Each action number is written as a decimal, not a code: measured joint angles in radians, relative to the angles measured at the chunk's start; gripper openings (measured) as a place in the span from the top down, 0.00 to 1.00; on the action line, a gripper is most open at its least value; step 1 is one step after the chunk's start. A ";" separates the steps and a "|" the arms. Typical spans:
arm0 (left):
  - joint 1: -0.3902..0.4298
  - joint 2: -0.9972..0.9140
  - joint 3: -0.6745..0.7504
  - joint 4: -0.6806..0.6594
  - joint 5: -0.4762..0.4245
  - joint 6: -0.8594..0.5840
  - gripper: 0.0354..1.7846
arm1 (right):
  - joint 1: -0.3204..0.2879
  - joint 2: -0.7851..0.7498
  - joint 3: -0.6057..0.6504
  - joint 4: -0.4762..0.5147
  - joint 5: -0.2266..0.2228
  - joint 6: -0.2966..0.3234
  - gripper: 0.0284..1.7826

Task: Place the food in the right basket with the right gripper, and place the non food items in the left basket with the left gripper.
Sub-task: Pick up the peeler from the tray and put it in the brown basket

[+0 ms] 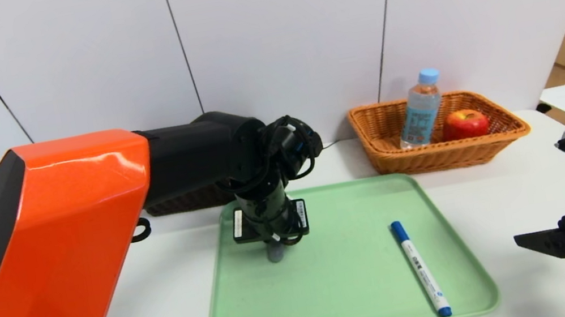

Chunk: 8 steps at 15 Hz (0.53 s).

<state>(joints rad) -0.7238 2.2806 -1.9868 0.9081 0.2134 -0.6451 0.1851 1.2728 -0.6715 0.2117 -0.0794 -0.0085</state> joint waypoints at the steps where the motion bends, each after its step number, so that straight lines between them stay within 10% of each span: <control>1: 0.000 0.000 0.000 0.001 0.000 0.001 0.86 | 0.000 -0.001 0.000 0.000 0.000 0.000 0.04; 8: -0.015 -0.068 0.002 0.007 -0.106 0.030 0.86 | 0.014 -0.003 0.008 0.000 0.000 0.003 0.04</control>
<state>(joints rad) -0.7389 2.2126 -1.9845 0.9155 0.1077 -0.6151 0.1989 1.2696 -0.6634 0.2121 -0.0791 -0.0053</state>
